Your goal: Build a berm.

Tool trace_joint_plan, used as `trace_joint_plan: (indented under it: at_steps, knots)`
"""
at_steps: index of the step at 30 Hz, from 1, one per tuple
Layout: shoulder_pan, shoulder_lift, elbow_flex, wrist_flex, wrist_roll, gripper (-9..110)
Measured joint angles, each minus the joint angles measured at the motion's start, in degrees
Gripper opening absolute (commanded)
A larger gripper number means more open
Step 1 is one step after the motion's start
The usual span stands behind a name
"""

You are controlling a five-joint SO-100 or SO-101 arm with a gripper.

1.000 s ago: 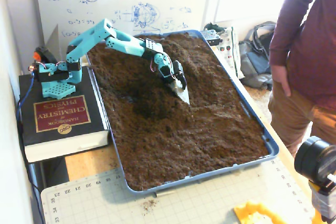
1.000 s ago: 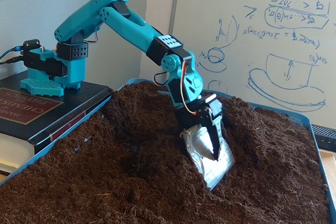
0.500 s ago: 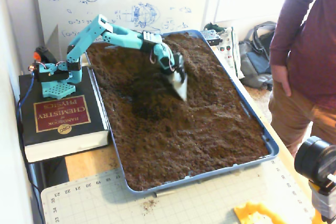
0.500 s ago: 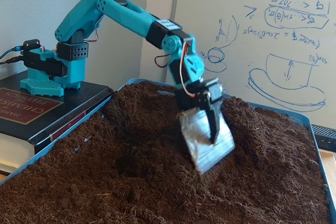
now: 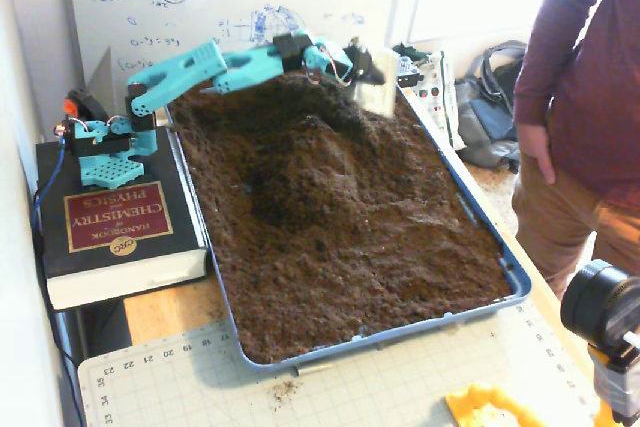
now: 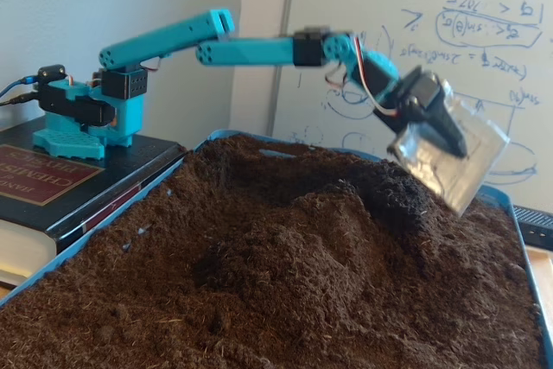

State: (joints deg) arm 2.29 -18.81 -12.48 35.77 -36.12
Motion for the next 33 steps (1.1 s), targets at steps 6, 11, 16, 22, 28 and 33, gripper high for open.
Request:
trace_joint_plan:
  at_steps: [6,11,16,22,28,33]
  knots:
    - [4.13,10.37,12.66,0.09,0.00,1]
    - [5.98,13.18,18.90,0.09,0.70,1]
    - [5.71,13.54,19.34,0.09,10.55,0]
    - [3.08,13.54,19.34,-5.71,26.89,0]
    - [0.70,15.21,19.34,-11.87,37.27,0]
    - [-2.29,18.37,14.85,-12.66,38.32,0]
